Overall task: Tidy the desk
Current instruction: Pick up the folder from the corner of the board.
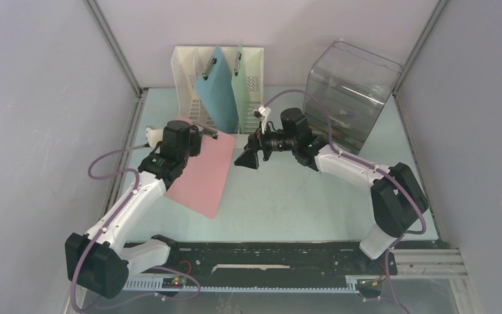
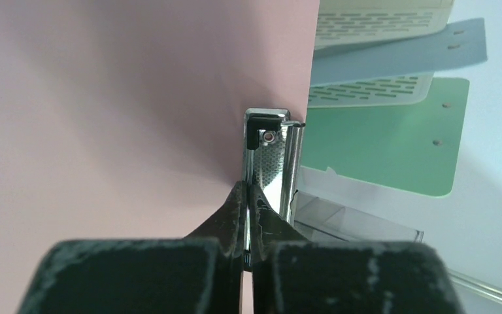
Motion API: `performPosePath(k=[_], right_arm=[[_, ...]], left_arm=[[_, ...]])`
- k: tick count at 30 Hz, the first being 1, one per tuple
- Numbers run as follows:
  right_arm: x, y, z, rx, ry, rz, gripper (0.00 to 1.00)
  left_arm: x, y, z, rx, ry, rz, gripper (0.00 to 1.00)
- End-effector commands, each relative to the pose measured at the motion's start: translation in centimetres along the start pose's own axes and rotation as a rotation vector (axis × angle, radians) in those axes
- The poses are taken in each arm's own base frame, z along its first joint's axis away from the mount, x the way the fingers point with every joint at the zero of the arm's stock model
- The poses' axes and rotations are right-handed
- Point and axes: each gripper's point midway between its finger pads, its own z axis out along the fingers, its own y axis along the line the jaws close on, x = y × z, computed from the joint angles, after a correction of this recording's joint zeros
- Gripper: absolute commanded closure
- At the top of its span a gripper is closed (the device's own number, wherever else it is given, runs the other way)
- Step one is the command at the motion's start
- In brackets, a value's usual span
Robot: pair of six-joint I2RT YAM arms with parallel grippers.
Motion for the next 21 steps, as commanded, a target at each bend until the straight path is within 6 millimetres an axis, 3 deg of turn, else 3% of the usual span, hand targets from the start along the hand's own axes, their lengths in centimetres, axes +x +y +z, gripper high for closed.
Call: performPosePath(k=[1,10,21], right_arm=[[-2.1,0.4,-0.3,0.007,-0.061,-0.046,0.00],[-1.7,0.1,0.1,-0.001,-0.059,0.007,0.06],[-2.8,0.0,-1.0,0.002,-0.118,0.021,0.73]], left_arm=[[1.3,-2.0,-1.0,0.084,0.043,-0.048,0.99],[3.8,-3.0,-2.0,0.125,0.105,-0.037,0.99],[5.9,-3.7,-3.1,0.159,0.164,-0.021,0.98]])
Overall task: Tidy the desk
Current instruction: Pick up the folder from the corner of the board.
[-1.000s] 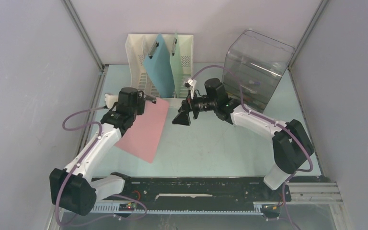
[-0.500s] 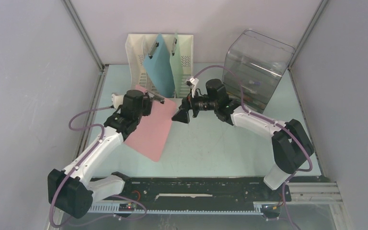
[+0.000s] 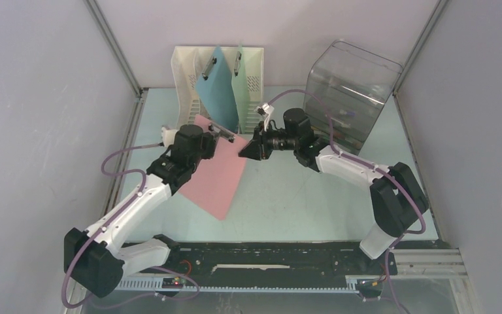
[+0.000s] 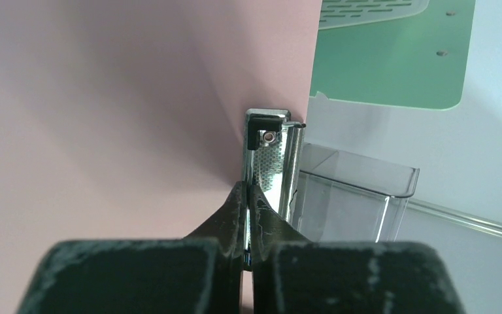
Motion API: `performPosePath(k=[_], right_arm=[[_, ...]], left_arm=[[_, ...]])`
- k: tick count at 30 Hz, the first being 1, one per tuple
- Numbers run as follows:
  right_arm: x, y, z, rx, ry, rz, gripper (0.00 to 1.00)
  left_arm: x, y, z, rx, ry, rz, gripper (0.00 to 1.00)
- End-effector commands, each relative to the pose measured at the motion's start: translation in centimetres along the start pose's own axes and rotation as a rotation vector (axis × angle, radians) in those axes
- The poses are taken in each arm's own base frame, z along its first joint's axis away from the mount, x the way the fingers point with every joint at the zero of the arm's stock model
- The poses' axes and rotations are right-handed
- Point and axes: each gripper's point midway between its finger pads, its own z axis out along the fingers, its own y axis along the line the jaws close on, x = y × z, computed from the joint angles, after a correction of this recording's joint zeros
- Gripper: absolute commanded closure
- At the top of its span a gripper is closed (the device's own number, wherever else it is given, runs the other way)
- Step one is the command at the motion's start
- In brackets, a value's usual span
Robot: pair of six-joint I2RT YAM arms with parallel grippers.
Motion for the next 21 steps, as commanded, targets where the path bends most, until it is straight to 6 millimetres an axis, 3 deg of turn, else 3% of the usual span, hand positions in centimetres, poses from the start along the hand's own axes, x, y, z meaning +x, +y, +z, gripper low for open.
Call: performPosePath(k=[1,2,4,7,13,15,17,21], right_arm=[[-1.9,0.3,-0.9,0.006,-0.067,-0.018,0.84],[-2.0,0.2,-1.0,0.015,-0.069,-0.012,0.92],[-2.1,0.1,-1.4,0.019,-0.073,0.000,1.00],[-2.5,0.0,-2.3,0.016,-0.087,0.024,1.00],[-2.9,1.1,-4.9,-0.061,-0.065,-0.013,1.00],[-3.3,1.4,-6.1,-0.107,-0.061,-0.038,1.00],[-3.4,1.7,-7.2,-0.134,-0.056,-0.093,1.00],[-4.0,1.7,-9.7,-0.131,-0.035,-0.228,1.00]], left_arm=[[0.7,-2.7,-1.1,0.087,0.025,-0.037,0.97],[0.7,-2.8,-1.2,0.093,0.028,-0.032,0.96],[0.7,-2.9,-1.5,0.104,0.032,-0.020,0.88],[1.0,-3.3,-2.1,0.154,0.055,0.022,0.64],[1.9,-4.8,-4.1,0.348,0.110,0.199,0.41],[2.1,-5.8,-5.7,0.469,0.111,0.308,0.25],[2.6,-6.6,-8.0,0.630,0.127,0.447,0.16],[3.2,-6.4,-11.7,0.832,0.119,0.740,0.09]])
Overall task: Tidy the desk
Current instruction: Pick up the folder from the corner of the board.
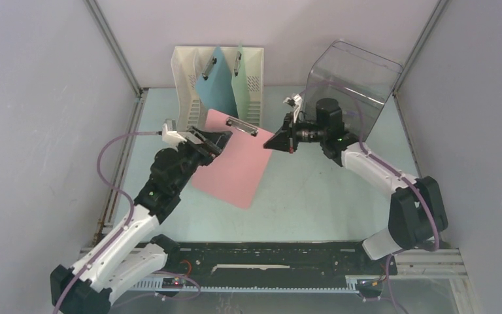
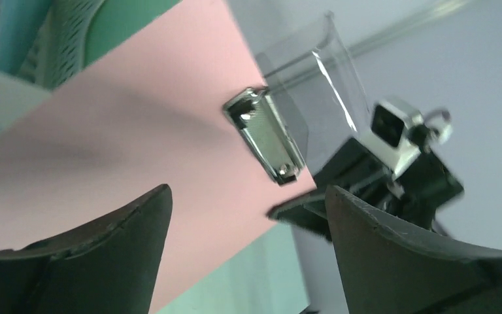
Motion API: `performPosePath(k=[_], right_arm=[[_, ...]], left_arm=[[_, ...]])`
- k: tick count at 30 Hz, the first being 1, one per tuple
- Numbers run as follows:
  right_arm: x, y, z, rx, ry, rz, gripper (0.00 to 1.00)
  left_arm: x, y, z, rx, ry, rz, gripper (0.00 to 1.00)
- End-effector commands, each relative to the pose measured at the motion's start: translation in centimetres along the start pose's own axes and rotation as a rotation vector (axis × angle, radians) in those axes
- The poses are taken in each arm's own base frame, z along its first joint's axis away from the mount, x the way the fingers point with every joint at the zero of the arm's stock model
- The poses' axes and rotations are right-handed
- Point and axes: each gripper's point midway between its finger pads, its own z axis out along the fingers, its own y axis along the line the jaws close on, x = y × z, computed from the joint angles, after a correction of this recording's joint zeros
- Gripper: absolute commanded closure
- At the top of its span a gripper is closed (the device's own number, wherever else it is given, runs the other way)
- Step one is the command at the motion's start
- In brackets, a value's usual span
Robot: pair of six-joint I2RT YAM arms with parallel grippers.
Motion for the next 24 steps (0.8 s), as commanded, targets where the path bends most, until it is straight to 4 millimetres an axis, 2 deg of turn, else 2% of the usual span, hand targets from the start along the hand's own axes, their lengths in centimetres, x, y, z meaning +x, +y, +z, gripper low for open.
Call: performPosePath(k=[1,5,9,16,21,24], right_arm=[[-2.4,2.9,-3.4,-0.100,-0.002,-0.234,1.00],[-2.2,4.0,-6.3,-0.187,0.017,-0.294,1.00],[-3.0,4.1,-8.1,-0.200,0.004,-0.320,1.00],[-3.5,4.8,-9.6,-0.220,0.000,-0.354,1.00],[-3.8,5.4,-10.2,-0.212,0.021,-0.403,1.00],[-4.0,5.8,-10.7,-0.216,0.020,-0.418,1.00]], left_arm=[[-0.4,-5.6,-4.2,0.354,-0.006,0.435,0.09],[0.6,-5.9,-6.9,0.452,0.028,0.604,0.09],[1.4,-5.3,-8.7,0.513,0.032,0.701,0.08],[2.1,-3.4,-9.9,0.565,-0.041,0.776,0.08],[2.4,-2.9,-10.1,0.611,-0.090,0.762,0.07],[2.6,-3.2,-10.2,0.656,-0.111,0.721,0.01]])
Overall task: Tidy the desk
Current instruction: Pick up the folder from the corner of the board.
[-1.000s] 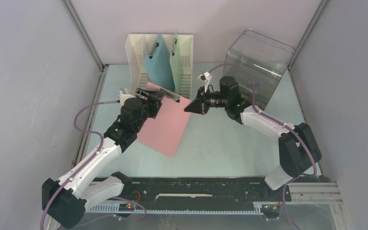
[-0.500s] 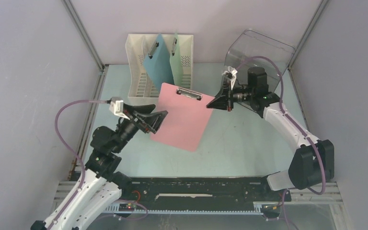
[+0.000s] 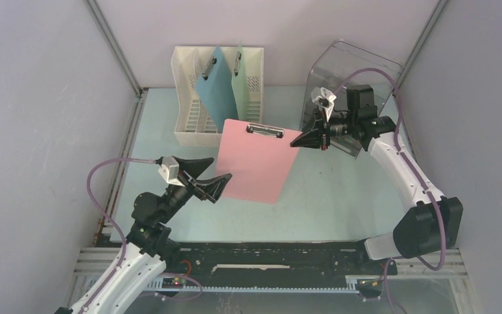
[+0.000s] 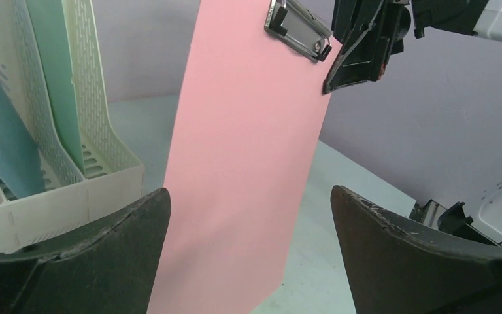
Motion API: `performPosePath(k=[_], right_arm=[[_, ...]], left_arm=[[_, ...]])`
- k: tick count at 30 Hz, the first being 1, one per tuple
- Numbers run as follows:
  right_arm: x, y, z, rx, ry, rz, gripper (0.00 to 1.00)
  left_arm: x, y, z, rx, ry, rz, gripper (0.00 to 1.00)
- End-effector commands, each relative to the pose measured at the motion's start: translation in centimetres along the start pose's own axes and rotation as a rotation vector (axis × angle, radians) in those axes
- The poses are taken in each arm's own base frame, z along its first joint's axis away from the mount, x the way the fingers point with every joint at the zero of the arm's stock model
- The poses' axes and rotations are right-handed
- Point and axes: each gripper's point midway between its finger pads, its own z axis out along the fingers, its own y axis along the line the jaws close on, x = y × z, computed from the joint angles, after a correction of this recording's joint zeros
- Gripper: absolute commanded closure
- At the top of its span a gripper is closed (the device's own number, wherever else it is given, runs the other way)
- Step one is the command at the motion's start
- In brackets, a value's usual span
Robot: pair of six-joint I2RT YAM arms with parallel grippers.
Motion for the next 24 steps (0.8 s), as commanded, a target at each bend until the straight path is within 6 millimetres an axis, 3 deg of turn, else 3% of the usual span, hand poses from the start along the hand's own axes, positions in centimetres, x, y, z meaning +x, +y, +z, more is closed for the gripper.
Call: performPosePath(k=[1,9,15,18,24], right_arm=[[-2.3,2.3,-1.1,-0.037,-0.021,-0.115,1.00],[-2.4,2.6,-1.3,-0.045,-0.002,-0.125,1.00],[-2.4,2.8,-1.4,-0.056,0.004,-0.125,1.00],[-2.3,2.7,-1.3,-0.059,0.006,-0.119,1.00],[-1.9,2.5,-1.0,-0.067,0.020,-0.104,1.00]], left_arm=[[-2.8,-1.9,0.2,0.116,-0.157,0.028,0.00],[-2.8,-2.8,0.7,0.247,-0.129,-0.071,0.00],[-3.8,-1.2,0.6,0.302,-0.170,-0.188,0.00],[-3.8,-2.4,0.8,0.401,-0.140,-0.219,0.00],[-3.5,-2.6,1.6,0.446,-0.078,-0.216,0.00]])
